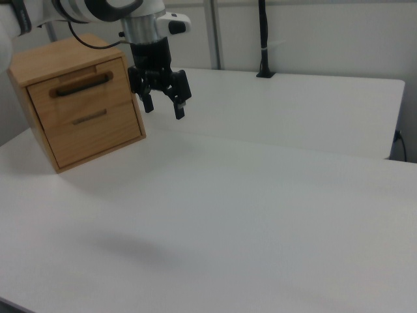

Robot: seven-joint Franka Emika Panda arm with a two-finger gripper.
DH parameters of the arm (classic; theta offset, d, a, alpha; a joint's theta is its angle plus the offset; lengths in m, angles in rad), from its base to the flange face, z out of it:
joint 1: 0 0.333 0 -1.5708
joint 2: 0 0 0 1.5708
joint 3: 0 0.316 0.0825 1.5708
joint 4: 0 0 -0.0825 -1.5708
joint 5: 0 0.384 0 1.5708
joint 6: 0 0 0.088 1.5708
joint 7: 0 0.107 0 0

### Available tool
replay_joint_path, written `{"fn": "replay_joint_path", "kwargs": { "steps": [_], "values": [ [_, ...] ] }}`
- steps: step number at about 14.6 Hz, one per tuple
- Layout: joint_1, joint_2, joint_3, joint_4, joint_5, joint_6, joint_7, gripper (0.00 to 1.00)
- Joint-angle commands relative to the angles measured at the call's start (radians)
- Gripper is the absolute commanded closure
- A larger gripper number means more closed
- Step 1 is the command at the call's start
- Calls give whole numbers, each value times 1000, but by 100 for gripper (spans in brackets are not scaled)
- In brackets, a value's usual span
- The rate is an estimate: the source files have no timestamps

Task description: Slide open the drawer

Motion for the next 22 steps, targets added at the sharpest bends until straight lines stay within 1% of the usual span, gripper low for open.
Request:
{"fn": "replay_joint_path", "kwargs": {
  "steps": [1, 7, 9, 13, 15, 16, 17, 20, 22],
  "values": [
    [2, -18, -4, -25, -7, 21, -20, 0],
    [3, -6, -3, -22, -1, 28, -20, 0],
    [0, -6, -6, -20, 20, 28, -21, 0],
    [-9, 0, -3, -22, 28, 23, -60, 0],
    [-12, 0, -4, -22, 66, 25, -54, 0],
    [-30, 0, -4, -20, 91, 25, -61, 0],
    [-37, 0, -3, -20, 99, 25, -64, 0],
    [-32, 0, 8, -20, 102, 26, -54, 0],
    [-29, 0, 11, -20, 97, 19, -72, 0]
  ]
}}
